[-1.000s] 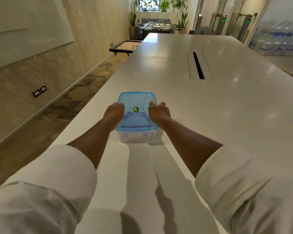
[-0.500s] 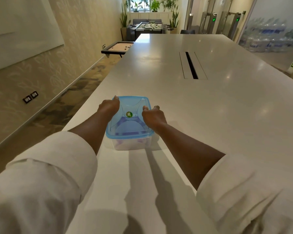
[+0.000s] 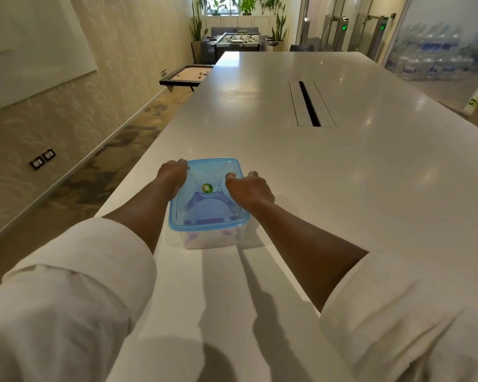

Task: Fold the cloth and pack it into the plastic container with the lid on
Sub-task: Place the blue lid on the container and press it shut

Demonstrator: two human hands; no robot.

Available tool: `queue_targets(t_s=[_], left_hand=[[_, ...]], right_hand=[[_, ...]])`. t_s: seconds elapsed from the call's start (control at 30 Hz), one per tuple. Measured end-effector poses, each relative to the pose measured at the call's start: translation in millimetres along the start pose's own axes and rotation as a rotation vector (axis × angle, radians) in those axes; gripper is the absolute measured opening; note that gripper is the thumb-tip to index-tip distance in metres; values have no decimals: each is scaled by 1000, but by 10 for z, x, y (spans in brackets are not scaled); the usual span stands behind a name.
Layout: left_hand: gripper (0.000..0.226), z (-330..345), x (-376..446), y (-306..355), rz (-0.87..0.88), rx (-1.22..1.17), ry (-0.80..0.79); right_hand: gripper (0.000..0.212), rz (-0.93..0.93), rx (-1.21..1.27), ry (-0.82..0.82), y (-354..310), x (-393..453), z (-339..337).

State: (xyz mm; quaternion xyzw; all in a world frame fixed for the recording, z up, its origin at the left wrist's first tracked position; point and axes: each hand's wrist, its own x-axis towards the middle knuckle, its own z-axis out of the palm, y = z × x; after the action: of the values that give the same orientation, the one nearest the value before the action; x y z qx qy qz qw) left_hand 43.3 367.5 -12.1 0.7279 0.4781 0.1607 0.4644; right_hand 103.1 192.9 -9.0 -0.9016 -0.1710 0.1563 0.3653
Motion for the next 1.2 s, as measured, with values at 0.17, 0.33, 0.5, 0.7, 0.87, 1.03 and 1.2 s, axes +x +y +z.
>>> queue_targets(t_s=[0.17,0.33,0.5,0.7,0.87,1.03,1.2], left_hand=[[44,-4,38,-17,16,-8,24],[42,15,35,-51,35,-28,37],[43,20,58,-80,65,-35,59],[45,29,42,-93,85,-21,75],[44,35,47,-100,85,-9,82],[47,17,50,-104,91,-4,87],[42,28,36,-122,112,45,176]], right_hand=[[53,-111,-96,86,-91,60,31],[49,-266,-164,65,-152,193,84],[45,-184,-13,96,-171,349,86],[56,8,139,30,-156,511,97],[59,58,257,-54,-138,580,96],[55,45,250,-87,-159,601,81],[55,31,229,-80,-152,611,100]])
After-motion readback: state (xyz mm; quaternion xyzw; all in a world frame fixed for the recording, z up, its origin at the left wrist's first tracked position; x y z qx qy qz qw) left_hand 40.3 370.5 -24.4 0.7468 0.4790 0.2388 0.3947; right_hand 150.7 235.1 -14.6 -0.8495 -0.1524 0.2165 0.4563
